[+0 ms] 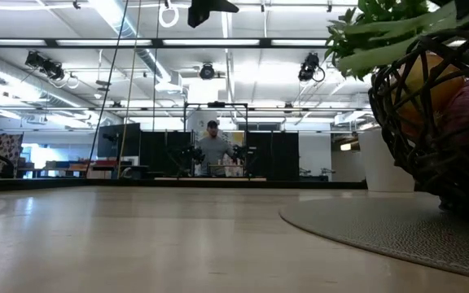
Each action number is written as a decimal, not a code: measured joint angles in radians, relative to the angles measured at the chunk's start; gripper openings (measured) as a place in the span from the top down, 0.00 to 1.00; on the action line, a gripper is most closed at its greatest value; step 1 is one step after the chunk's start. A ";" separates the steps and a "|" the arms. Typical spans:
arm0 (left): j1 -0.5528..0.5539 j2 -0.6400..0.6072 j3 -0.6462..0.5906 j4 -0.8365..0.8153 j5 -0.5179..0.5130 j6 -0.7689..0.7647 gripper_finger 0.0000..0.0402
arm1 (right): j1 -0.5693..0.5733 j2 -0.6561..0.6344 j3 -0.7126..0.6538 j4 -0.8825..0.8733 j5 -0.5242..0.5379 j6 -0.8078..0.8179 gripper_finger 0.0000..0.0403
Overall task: Build produce basket
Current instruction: Put the green celery into the black basket, then return to Home Position
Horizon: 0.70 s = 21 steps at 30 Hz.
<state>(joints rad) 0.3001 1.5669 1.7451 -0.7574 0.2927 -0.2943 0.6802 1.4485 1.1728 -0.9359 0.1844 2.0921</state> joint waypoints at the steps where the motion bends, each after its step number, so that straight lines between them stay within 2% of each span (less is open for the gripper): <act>1: 0.001 0.000 0.000 0.000 0.000 0.000 0.52 | 0.006 0.001 0.000 0.016 -0.002 -0.007 0.42; 6: 0.005 0.000 0.000 0.000 0.000 -0.009 0.53 | 0.038 0.004 0.000 0.069 -0.043 -0.055 0.32; 13: 0.005 0.000 0.000 0.000 0.000 -0.040 0.53 | 0.088 -0.045 0.000 0.026 -0.077 -0.044 0.32; 21: 0.002 0.000 0.000 0.001 0.000 -0.074 0.54 | 0.142 -0.222 0.000 -0.046 0.028 0.000 0.32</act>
<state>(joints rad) 0.3016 1.5669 1.7451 -0.7567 0.2924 -0.3687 0.8224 1.2265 1.1728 -0.9820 0.2126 2.0921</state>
